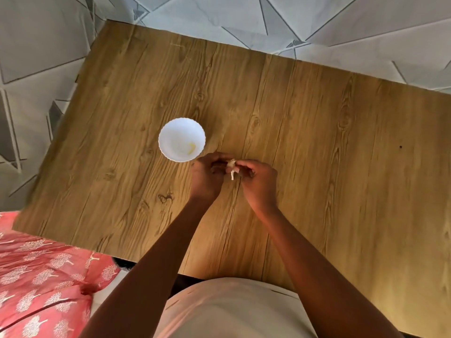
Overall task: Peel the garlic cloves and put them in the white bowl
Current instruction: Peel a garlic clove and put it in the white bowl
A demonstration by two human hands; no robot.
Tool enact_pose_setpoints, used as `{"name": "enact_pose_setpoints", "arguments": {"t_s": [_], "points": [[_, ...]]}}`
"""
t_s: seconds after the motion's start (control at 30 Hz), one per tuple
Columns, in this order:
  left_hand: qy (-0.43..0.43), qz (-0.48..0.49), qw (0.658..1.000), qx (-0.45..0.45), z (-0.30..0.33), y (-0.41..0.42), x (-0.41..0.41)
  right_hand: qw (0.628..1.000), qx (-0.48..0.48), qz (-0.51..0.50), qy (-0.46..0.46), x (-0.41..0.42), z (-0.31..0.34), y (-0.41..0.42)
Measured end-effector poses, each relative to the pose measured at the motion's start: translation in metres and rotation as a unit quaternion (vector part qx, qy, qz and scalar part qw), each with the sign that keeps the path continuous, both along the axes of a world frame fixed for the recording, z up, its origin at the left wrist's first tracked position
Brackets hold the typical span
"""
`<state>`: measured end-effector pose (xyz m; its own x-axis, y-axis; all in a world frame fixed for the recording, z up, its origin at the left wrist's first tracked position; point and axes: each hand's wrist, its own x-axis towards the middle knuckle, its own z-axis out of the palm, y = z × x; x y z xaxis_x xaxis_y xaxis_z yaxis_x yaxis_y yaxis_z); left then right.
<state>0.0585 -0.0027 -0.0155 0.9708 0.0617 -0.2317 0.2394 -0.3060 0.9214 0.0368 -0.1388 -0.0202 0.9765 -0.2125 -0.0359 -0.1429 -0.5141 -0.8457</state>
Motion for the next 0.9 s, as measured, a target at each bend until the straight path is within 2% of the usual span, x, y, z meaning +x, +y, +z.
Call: {"name": "enact_pose_setpoints", "arguments": {"t_s": [0.27, 0.63, 0.9], "points": [[0.016, -0.014, 0.998, -0.056, -0.002, 0.011, 0.002, 0.997, 0.065, -0.017, 0.026, 0.001, 0.005, 0.003], [-0.018, -0.039, 0.997, -0.069, -0.007, 0.016, 0.001, 0.99, 0.126, -0.024, 0.065, 0.004, 0.009, 0.003], [-0.046, -0.053, 0.996, -0.052, -0.008, 0.015, 0.001, 0.988, 0.133, -0.028, 0.07, 0.002, 0.008, 0.0]]}}
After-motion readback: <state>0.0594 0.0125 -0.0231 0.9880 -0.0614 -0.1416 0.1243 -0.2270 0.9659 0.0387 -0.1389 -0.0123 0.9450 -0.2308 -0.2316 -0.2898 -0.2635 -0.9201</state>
